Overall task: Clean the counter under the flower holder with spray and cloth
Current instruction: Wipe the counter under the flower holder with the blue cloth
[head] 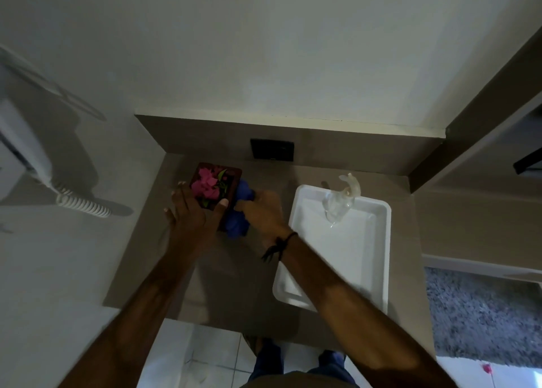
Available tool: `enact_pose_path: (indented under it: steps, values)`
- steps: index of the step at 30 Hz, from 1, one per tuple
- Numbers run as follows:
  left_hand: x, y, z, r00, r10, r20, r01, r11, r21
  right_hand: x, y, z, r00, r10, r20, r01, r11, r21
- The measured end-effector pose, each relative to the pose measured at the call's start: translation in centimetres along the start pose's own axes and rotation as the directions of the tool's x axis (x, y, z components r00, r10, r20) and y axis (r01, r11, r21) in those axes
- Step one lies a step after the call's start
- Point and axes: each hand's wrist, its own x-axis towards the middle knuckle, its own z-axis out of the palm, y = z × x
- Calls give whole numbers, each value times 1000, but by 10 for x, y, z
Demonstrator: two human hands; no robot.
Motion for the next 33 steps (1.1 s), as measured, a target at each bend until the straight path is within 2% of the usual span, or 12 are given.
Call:
enact_pose_path:
  steps: [2, 4, 8, 12, 15, 19, 23, 25, 27, 29, 31, 33]
  values:
    - [0, 1, 0, 1000, -5, 0, 5, 1000, -1, -5, 0, -5, 998, -56, 6, 55, 994, 94]
    - [0, 1, 2, 1000, -10, -16, 10, 1000, -4, -6, 9, -3, 995, -87, 40, 83, 993, 78]
    - [0, 0, 3, 1000, -4, -15, 4, 1000, -17, 5, 33, 16, 997, -40, 61, 48, 989, -143]
    - [-2, -1, 2, 1000, 3, -14, -4, 1000, -21, 20, 43, 26, 995, 74, 67, -43, 922, -386]
    - [-2, 0, 2, 1000, -4, -12, 4, 1000, -24, 25, 42, 25, 989, 128, 75, -86, 905, -416]
    - [-4, 2, 1, 1000, -10, -13, 10, 1000, -18, 24, 23, 13, 970, 181, 161, -135, 956, -260]
    - [-2, 4, 2, 999, -29, -23, 29, 1000, 0, 7, -5, 2, 946, 225, 235, -260, 957, 131]
    - [0, 4, 3, 999, -19, -39, 19, 1000, 12, -4, -11, -7, 967, 162, 195, -221, 914, 340]
    - [0, 2, 4, 999, -21, -41, 21, 1000, 16, -10, -8, -13, 983, 81, 162, -140, 907, 396]
    - [0, 0, 5, 998, -38, -47, 38, 999, 4, -10, -1, -11, 991, 50, 128, -90, 942, 325]
    - [2, -2, 5, 998, -38, -56, 38, 999, 4, -2, 9, -1, 994, 50, 101, -63, 990, 129]
    - [4, -5, 4, 998, -36, -48, 37, 999, 22, 5, 18, 9, 991, 79, 109, -67, 992, -111]
